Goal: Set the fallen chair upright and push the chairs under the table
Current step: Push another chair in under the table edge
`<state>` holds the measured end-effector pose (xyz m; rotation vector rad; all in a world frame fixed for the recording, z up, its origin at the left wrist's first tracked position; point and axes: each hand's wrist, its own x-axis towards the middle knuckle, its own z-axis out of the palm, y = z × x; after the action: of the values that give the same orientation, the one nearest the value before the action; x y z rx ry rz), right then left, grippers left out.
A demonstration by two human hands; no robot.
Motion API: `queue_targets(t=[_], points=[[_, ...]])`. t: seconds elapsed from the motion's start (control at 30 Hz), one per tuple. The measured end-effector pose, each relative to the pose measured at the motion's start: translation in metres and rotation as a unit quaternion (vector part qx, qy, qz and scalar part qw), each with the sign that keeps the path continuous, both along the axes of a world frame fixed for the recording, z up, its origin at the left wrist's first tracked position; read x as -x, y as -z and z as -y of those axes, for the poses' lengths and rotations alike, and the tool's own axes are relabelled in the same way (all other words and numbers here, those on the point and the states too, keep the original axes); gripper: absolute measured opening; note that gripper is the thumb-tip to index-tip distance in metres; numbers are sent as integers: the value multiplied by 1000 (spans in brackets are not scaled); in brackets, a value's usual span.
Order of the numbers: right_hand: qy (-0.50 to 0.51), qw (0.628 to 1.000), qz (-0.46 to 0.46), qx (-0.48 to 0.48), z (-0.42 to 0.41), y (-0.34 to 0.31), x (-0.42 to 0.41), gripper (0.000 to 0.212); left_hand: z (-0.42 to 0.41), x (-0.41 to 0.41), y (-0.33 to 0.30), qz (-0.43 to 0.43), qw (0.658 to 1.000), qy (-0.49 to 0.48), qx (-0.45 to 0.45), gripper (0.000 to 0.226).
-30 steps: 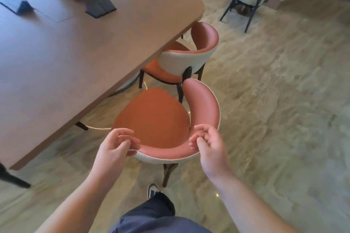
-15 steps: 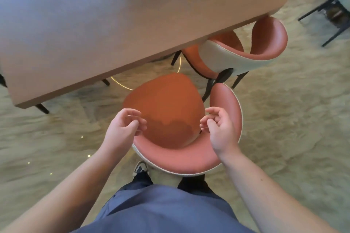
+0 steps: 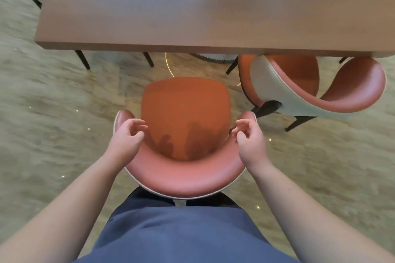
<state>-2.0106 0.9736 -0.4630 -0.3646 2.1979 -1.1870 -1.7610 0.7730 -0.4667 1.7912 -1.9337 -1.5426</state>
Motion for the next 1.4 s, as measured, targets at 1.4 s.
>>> queue_targets(t=[1.4], points=[[159,958,120,-207,2,128,91,28,78,-37,131,123,978,-160,-44,25]])
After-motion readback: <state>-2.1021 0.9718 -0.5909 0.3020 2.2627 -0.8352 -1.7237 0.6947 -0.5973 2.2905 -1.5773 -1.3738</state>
